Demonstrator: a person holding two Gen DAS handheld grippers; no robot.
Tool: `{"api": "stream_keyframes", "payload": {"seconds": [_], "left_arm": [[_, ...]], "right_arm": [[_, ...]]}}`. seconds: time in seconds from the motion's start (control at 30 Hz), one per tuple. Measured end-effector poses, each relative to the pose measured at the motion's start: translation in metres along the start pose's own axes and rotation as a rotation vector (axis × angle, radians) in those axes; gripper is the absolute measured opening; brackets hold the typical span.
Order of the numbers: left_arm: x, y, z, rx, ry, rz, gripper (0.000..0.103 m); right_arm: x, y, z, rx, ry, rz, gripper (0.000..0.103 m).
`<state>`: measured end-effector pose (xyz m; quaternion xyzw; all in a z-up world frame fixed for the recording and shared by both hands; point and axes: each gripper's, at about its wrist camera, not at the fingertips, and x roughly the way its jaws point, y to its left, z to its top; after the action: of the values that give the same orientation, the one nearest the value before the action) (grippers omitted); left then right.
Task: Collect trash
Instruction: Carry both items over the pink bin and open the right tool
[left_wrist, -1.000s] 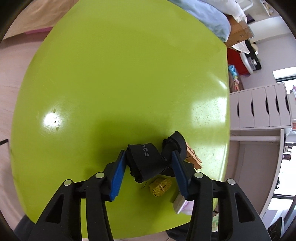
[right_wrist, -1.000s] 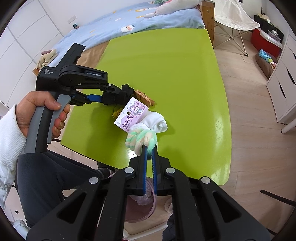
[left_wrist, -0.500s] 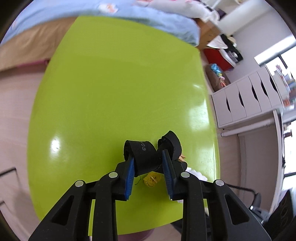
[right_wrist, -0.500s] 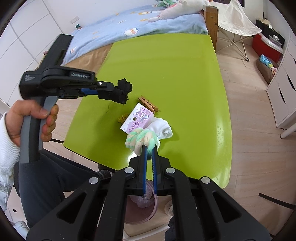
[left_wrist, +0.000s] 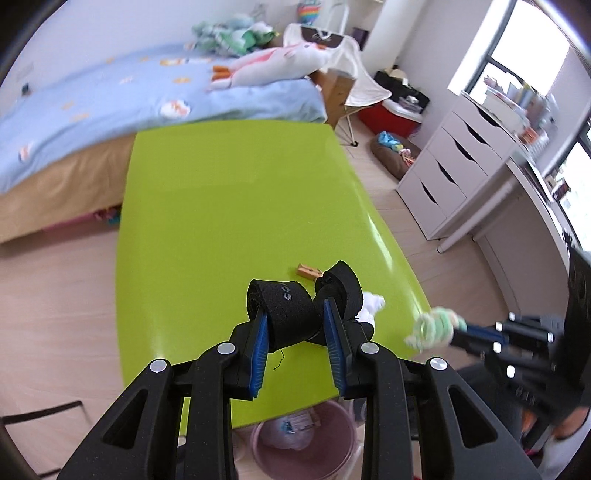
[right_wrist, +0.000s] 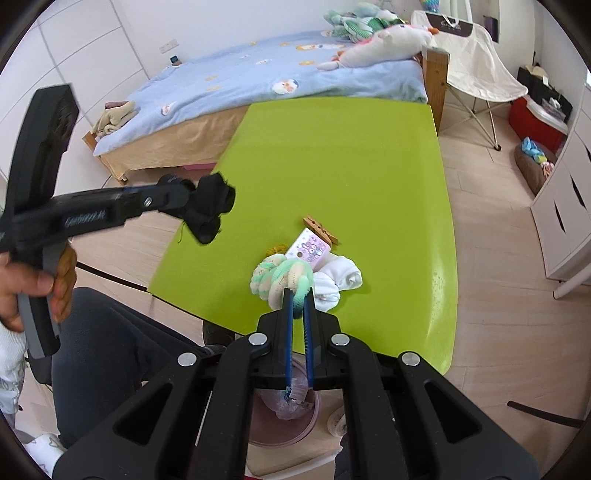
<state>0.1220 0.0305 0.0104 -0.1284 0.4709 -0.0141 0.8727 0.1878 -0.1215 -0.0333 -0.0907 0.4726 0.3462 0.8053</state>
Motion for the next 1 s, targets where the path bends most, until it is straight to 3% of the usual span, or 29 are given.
{"api": "stream_keyframes", "payload": {"seconds": [0.4,1.0], "left_arm": [[-0.056,-0.025,-0.061,0.147,-0.064,0.014,0.028],[-0.074,-0.027,-0.133,0.123,-0.02,0.003,0.028]], "right_arm": [[-0.035,0.03,-0.019,-0.058,-0.037,0.026,0.005],[-0.031,0.06,-0.087,-0.068,0.068,0.1,0.005]]}}
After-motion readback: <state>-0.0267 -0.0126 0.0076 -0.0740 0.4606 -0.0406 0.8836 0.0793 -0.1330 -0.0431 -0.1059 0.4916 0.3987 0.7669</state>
